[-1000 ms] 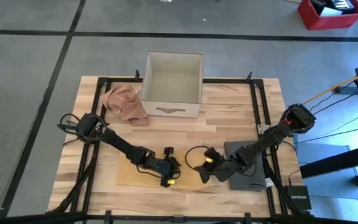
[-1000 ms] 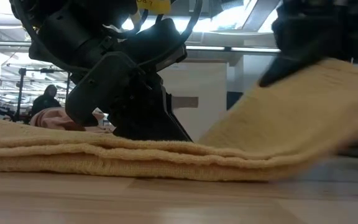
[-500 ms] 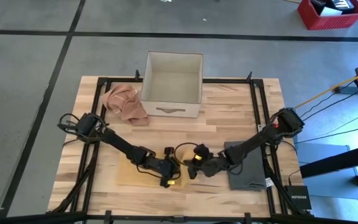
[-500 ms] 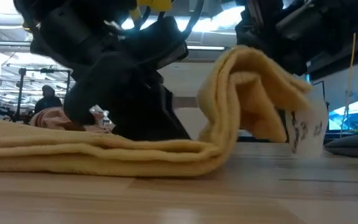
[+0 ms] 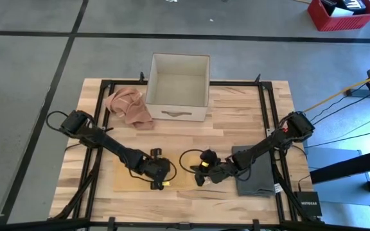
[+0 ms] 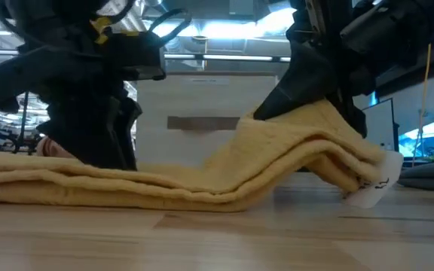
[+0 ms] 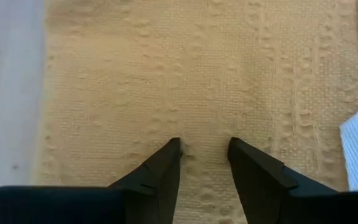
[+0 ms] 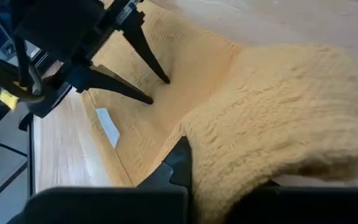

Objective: Fold towel
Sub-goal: Fold the yellow towel

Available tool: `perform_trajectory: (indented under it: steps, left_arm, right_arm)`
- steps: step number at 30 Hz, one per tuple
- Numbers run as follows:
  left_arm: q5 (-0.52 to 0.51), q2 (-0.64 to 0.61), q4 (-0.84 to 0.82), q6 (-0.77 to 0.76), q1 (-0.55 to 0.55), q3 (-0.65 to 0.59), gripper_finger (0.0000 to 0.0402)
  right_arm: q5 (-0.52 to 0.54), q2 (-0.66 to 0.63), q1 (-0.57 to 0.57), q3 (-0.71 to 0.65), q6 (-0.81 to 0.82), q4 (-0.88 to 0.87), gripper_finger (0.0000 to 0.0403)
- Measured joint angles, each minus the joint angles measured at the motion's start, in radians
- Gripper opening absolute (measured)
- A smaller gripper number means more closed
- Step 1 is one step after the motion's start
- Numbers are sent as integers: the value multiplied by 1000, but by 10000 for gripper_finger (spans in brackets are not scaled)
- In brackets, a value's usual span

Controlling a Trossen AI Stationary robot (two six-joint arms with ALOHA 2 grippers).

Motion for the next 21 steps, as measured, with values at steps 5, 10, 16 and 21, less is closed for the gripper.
perform_trajectory:
  steps: [5, 10, 16, 21]
  left_arm:
    - [-3, 43, 176, 19, 8, -38, 131]
    - [8, 95, 438, 99, 28, -44, 131]
    - [7, 129, 568, 154, 50, -34, 131]
    - [6, 57, 297, 149, 41, 49, 131]
  right_arm:
    - [-9, 0, -1, 0, -9, 59, 21]
    - [0, 0, -17, 0, -66, 220, 24]
    - [-5, 0, -56, 1, -101, 269, 23]
    - [-10, 0, -59, 1, -124, 248, 24]
